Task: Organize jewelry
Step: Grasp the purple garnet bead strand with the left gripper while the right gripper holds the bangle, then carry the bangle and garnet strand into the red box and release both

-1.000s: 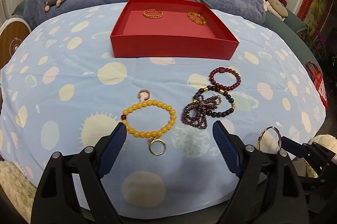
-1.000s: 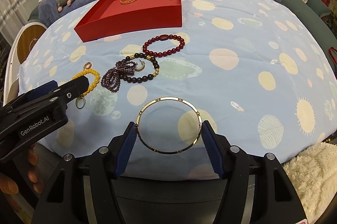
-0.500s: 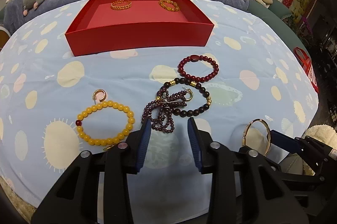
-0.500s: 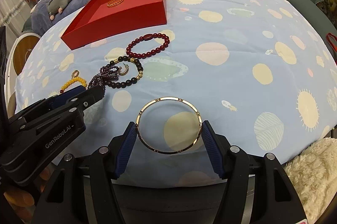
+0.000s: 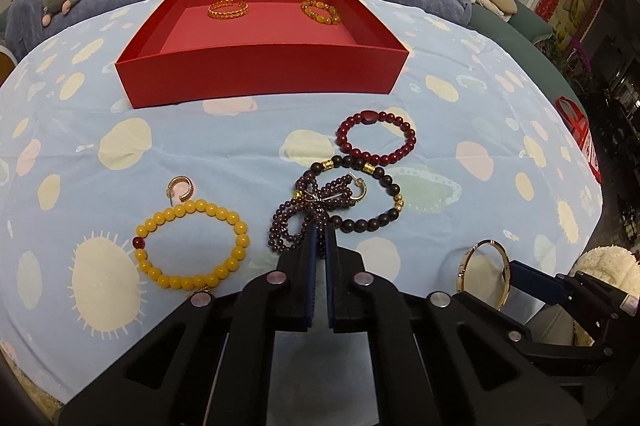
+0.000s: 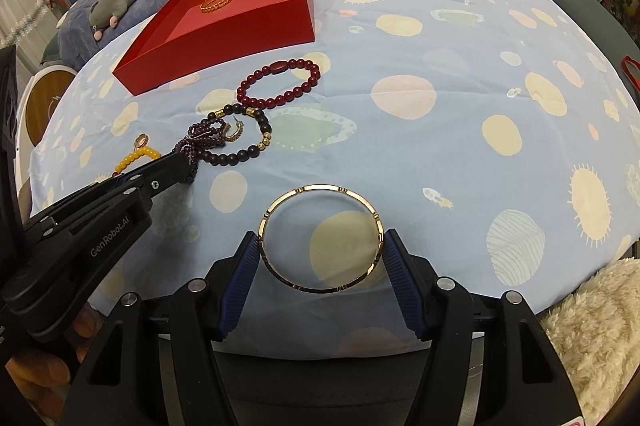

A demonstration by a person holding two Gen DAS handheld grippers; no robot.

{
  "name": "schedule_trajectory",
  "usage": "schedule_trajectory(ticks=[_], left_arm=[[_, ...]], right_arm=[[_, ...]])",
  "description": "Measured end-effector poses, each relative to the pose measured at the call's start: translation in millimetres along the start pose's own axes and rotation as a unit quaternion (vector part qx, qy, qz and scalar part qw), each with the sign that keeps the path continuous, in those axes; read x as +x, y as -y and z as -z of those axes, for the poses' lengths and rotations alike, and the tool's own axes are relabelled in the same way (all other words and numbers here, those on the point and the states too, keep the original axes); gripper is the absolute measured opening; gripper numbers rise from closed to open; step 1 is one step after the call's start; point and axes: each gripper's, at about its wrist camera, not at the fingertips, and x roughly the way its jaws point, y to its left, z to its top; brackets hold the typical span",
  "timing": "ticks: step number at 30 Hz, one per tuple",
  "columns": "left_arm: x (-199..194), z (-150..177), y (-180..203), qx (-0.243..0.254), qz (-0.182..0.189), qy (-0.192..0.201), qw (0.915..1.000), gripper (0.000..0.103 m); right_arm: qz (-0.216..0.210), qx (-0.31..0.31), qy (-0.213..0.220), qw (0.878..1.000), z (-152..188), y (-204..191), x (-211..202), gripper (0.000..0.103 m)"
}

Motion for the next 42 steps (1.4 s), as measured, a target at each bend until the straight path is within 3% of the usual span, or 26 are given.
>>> schedule_trajectory(ticks=[13,22,27,32,36,42], left_arm=[[-33,-10,-11,-0.022,0.013,0.024,0.9994,0.003],[-66,-56,-17,-0.017,0.028,0.022,0.9992,0.003],[-69,-103,-22,0.016,0.016,0.037,0.9990,0.004],[-54,-147,-37,0.015,0.009,0.051,0.9986,0.004],[-30,-167,-48,0.007,0.003,0.036,0.9993,0.004],[8,-184,-61,0.000,0.023,-0.010,0.9997,0.004]], right_arm=[[-0.005,0.000,0.009,1.000,-1,-1,-6,0.061],[-0.029,-0.033,0.021,0.999,-22,-15,-23,0.060],[-0.043,-0.059,0.031,0.997,-50,-25,-29,0.060],[-0.044,-0.083,0.053,0.994,-93,-34,-28,0.060],[-0.046,-0.097,0.071,0.992,-131,-42,-23,0.060],[-0.041,-0.121,0.070,0.989,-176,-56,2,0.061]])
